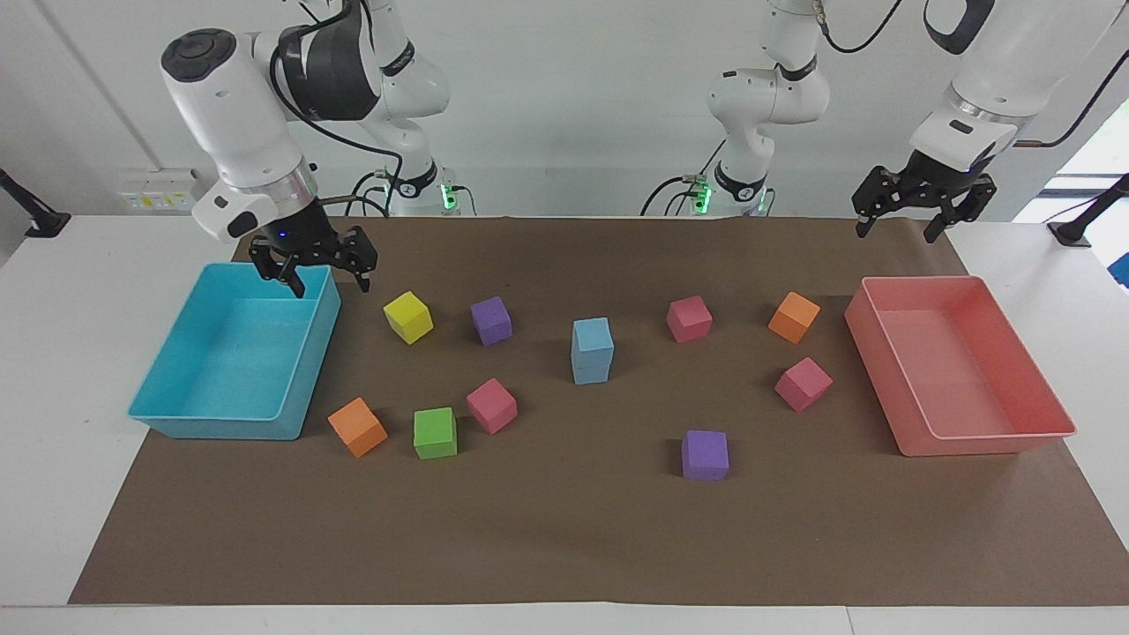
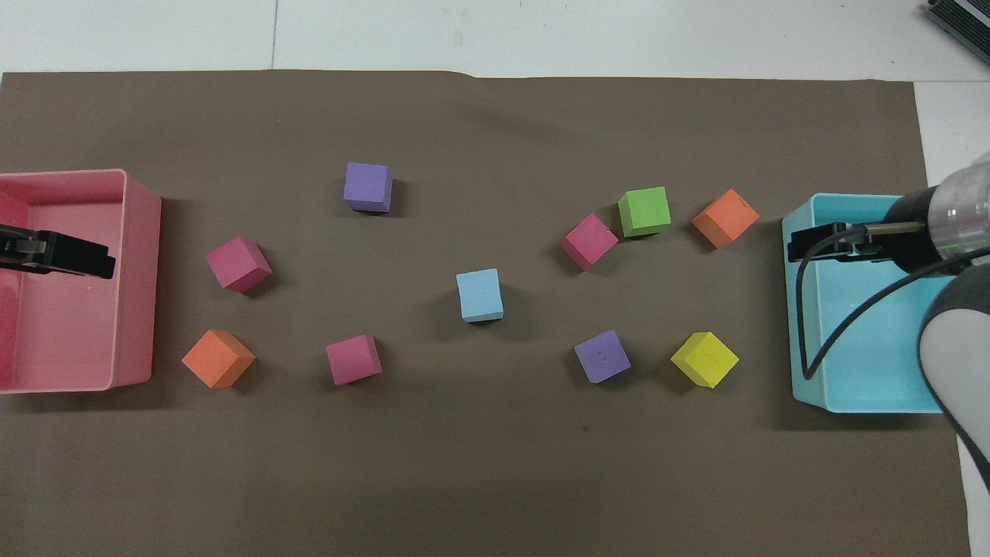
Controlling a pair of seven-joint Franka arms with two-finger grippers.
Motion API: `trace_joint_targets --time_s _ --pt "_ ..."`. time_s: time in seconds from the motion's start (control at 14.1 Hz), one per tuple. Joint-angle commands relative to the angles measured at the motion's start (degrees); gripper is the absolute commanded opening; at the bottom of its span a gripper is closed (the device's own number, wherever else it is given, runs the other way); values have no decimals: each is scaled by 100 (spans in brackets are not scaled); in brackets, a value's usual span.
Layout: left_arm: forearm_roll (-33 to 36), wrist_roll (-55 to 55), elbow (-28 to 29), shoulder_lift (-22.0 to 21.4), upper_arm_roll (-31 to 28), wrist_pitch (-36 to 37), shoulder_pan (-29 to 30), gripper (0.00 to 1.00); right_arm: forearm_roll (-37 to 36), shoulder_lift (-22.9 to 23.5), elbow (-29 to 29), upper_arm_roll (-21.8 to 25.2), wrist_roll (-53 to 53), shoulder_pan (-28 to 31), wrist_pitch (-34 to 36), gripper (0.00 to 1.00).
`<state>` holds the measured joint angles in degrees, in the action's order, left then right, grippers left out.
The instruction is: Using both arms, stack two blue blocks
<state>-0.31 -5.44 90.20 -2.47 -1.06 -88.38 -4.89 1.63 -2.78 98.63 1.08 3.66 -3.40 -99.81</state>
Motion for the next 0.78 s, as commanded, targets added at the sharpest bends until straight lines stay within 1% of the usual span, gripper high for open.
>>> trace_joint_targets --time_s 0.0,0.14,0.28,0.5,0.71 --pt "-109 69 -214 54 79 207 111 100 -215 5 -396 -46 319 -3 443 100" --pt "-101 70 -214 45 70 225 120 100 -250 -13 -659 -37 302 41 733 100" --pt "-109 96 -214 45 70 216 120 100 -347 -30 -783 -11 250 67 980 100" --pt "-101 691 -214 -16 79 242 120 100 -356 -65 -1047 138 206 67 1375 100" --pt "-101 633 -214 -26 70 216 120 100 -347 -170 -1048 550 -251 67 1438 100"
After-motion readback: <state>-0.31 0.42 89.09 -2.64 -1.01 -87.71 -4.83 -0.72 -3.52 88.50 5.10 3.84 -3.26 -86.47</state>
